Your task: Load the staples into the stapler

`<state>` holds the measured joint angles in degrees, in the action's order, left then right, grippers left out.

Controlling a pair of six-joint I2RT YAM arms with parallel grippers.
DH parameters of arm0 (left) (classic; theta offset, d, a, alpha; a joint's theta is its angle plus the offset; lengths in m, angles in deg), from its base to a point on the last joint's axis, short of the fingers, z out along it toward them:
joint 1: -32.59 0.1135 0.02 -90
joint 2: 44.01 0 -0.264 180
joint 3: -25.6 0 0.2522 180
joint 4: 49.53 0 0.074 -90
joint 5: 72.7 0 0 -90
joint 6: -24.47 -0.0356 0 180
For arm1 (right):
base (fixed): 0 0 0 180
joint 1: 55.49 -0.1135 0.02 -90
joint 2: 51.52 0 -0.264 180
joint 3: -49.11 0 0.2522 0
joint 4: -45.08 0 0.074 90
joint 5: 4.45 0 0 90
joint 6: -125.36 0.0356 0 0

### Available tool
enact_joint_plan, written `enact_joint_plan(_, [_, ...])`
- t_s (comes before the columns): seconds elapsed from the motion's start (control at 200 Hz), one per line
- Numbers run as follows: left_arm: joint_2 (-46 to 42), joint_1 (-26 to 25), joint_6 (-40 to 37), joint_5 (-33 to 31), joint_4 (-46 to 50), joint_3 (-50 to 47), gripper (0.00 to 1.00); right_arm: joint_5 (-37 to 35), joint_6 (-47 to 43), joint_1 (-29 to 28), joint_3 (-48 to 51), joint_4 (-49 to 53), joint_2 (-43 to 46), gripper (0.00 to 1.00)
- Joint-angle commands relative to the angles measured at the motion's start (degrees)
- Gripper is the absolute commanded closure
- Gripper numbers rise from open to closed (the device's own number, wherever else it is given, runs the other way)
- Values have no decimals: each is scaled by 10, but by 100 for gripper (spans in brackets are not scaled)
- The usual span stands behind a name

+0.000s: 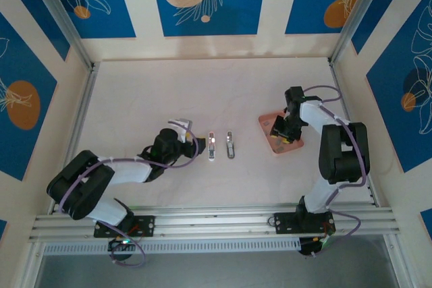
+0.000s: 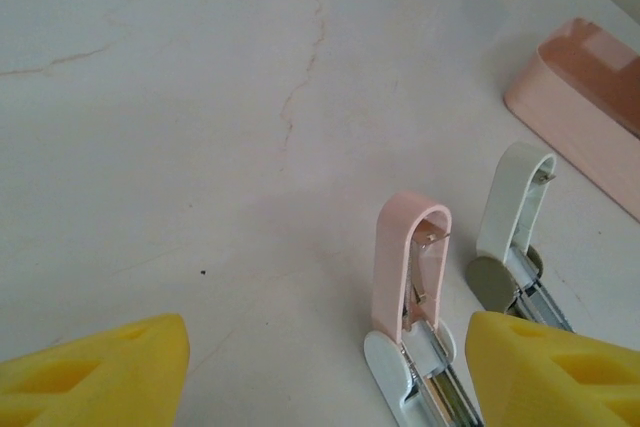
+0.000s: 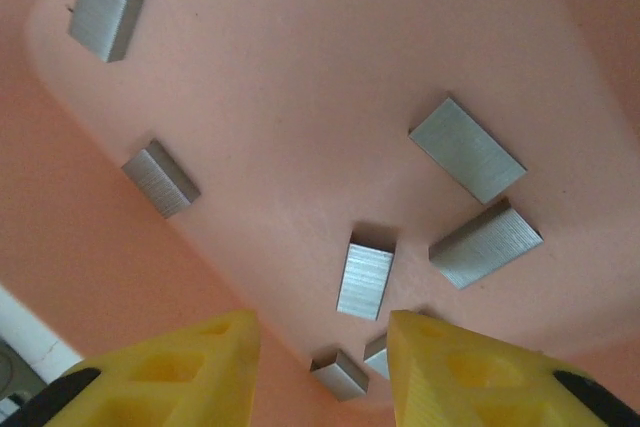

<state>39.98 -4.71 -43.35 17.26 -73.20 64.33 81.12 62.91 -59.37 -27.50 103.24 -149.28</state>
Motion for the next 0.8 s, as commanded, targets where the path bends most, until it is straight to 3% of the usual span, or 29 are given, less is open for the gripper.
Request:
enact_joint_plan(0.0, [7,1,6,5,-20,7,26,8,5,-3,1,-2,-15,62])
enact_joint_plan(0.425, [-35,-2,-8,-14,5,-6,26,-45,12,-34,-19,25,-60,58])
enact_joint_plan(0.79, [-38,-6,-6,-21,10,-8,26,-58,-12,-29,-33,17,-95,74])
